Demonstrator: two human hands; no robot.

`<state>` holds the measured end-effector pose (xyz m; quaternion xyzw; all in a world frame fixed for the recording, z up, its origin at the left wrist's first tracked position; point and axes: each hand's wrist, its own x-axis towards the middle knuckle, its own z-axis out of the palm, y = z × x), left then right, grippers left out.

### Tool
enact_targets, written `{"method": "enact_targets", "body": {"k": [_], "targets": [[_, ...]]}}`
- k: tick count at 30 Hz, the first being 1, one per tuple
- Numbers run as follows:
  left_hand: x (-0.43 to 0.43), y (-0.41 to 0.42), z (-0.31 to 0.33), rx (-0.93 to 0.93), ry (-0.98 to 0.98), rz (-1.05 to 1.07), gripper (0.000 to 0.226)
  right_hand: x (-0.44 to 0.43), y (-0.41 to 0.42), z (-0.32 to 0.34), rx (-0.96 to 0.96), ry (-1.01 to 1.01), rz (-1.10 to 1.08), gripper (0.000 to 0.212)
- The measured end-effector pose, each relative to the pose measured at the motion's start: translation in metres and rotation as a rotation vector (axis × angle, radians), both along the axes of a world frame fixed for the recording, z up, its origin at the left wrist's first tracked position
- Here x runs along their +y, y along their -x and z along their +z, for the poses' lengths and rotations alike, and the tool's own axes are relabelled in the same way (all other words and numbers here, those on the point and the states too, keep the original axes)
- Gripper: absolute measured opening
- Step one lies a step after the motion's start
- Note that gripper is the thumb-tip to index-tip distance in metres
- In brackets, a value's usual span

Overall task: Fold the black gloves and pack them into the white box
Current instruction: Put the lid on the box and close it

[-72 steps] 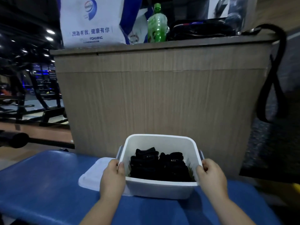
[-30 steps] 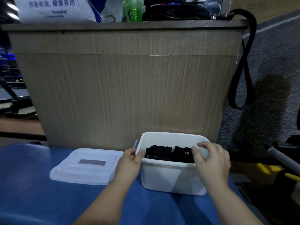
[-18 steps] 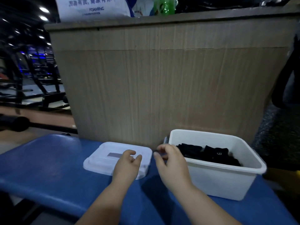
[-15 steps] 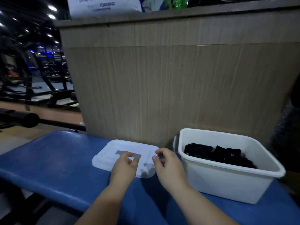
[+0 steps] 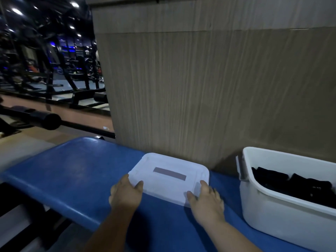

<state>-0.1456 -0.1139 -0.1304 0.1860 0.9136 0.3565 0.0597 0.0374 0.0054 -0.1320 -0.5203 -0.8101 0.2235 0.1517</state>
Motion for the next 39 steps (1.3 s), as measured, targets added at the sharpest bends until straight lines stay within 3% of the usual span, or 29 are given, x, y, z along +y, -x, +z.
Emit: {"method": "enact_targets", "body": {"k": [4,9,19,22,27,31,39], "targets": [[0.011,0.010,0.000,0.010,0.116,-0.012,0.070,0.006,0.009,-0.003,0.019,-0.049,0.002,0.063],[0.019,0.018,-0.001,-0.016,0.139,0.036,0.074,0.007,0.011,-0.002,0.064,-0.059,-0.012,0.069],[0.011,0.025,0.006,-0.120,0.118,0.086,0.058,0.003,0.012,0.007,0.378,0.074,0.002,0.070],[0.007,0.023,0.008,-0.169,0.014,0.110,0.057,0.003,0.010,0.010,0.403,0.091,0.018,0.070],[-0.007,0.021,0.016,-0.258,-0.420,0.152,0.039,-0.006,0.011,0.025,0.440,0.104,0.064,0.067],[-0.023,0.012,0.035,-0.226,-0.624,0.122,0.024,-0.013,0.010,0.042,0.495,0.061,0.101,0.063],[-0.032,-0.026,0.097,-0.138,-0.738,0.037,0.006,-0.024,-0.015,0.087,0.584,-0.059,0.119,0.057]]}}
